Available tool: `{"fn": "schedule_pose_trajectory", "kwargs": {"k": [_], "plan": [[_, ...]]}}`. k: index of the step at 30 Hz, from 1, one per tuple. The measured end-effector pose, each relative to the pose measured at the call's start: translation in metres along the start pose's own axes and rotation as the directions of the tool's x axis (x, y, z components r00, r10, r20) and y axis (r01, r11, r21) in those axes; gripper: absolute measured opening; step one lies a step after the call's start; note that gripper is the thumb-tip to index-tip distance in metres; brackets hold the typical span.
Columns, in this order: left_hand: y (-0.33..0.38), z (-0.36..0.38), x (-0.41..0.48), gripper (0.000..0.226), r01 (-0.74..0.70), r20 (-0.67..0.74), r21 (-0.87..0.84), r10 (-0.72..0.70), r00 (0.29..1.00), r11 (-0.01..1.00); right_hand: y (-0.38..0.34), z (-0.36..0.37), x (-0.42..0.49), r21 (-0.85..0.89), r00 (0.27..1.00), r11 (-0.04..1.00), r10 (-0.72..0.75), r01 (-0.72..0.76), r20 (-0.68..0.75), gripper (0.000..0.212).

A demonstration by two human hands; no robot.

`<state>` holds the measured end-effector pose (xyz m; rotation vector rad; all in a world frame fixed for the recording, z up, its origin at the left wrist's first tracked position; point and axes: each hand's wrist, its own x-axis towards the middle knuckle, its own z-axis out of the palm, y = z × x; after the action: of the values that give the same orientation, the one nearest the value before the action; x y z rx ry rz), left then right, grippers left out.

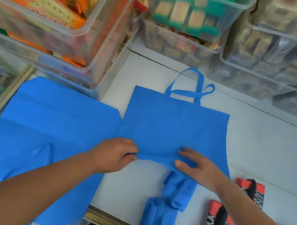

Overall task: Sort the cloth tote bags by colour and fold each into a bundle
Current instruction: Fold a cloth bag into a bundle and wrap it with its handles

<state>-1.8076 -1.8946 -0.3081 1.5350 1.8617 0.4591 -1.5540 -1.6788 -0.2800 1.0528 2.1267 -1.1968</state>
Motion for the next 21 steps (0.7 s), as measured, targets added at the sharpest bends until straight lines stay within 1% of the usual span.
{"fn": "schedule_pose_trajectory", "kwargs": {"k": [2,3,5,7,9,10,11,12,13,14,15,16,17,18,19,21], "plan": [[0.011,-0.022,0.001,0.029,0.001,-0.094,-0.054,-0.006,0.996,0.999,0.003,-0.028,-0.025,0.135,1.000,0.991,-0.017,0.016,0.003,0.086],[0.016,-0.031,0.002,0.028,0.016,-0.135,-0.093,-0.029,0.990,0.995,0.008,-0.040,-0.039,0.174,0.999,0.984,-0.047,0.049,-0.017,0.085],[0.024,-0.048,0.005,0.028,0.084,-0.159,-0.232,-0.123,0.980,0.969,0.011,-0.057,-0.070,0.236,0.994,0.966,-0.089,0.103,-0.069,0.080],[0.030,-0.061,0.009,0.029,0.143,-0.145,-0.356,-0.205,0.968,0.923,0.022,-0.061,-0.089,0.313,0.990,0.943,-0.085,0.116,-0.114,0.058],[0.034,-0.071,0.020,0.031,0.195,-0.138,-0.364,-0.260,0.956,0.911,0.038,-0.055,-0.087,0.376,0.972,0.921,-0.007,0.098,-0.236,0.029],[0.035,-0.074,0.024,0.030,0.225,-0.147,-0.350,-0.291,0.945,0.909,0.045,-0.049,-0.078,0.409,0.946,0.909,0.064,0.076,-0.319,0.018],[0.038,-0.076,0.031,0.029,0.243,-0.185,-0.326,-0.314,0.931,0.913,0.053,-0.046,-0.069,0.440,0.914,0.896,0.124,0.064,-0.387,0.010],[0.040,-0.077,0.036,0.025,0.256,-0.255,-0.288,-0.331,0.908,0.923,0.056,-0.044,-0.059,0.475,0.884,0.877,0.165,0.070,-0.437,0.010],[0.042,-0.077,0.039,0.019,0.261,-0.346,-0.225,-0.328,0.879,0.939,0.058,-0.044,-0.047,0.495,0.866,0.866,0.193,0.070,-0.461,0.018],[0.045,-0.076,0.041,0.023,0.254,-0.442,-0.132,-0.286,0.850,0.958,0.057,-0.046,-0.036,0.512,0.864,0.856,0.205,0.069,-0.460,0.028],[0.047,-0.072,0.043,0.033,0.223,-0.517,-0.025,-0.204,0.831,0.974,0.059,-0.048,-0.024,0.517,0.867,0.854,0.217,0.054,-0.449,0.037],[0.050,-0.067,0.044,0.038,0.166,-0.565,0.088,-0.088,0.820,0.982,0.059,-0.051,-0.013,0.514,0.868,0.857,0.237,0.024,-0.437,0.051],[0.053,-0.061,0.045,0.040,0.102,-0.588,0.191,0.031,0.808,0.976,0.062,-0.052,0.000,0.503,0.870,0.864,0.263,-0.020,-0.417,0.066],[0.055,-0.054,0.047,0.037,0.035,-0.580,0.277,0.138,0.803,0.960,0.064,-0.053,0.008,0.491,0.867,0.868,0.302,-0.079,-0.395,0.074],[0.055,-0.046,0.049,0.031,-0.037,-0.545,0.337,0.227,0.807,0.941,0.065,-0.053,0.016,0.478,0.864,0.870,0.331,-0.123,-0.380,0.072],[0.051,-0.028,0.057,0.021,-0.158,-0.402,0.404,0.330,0.854,0.901,0.067,-0.054,0.030,0.466,0.841,0.868,0.375,-0.171,-0.390,0.054]]}}
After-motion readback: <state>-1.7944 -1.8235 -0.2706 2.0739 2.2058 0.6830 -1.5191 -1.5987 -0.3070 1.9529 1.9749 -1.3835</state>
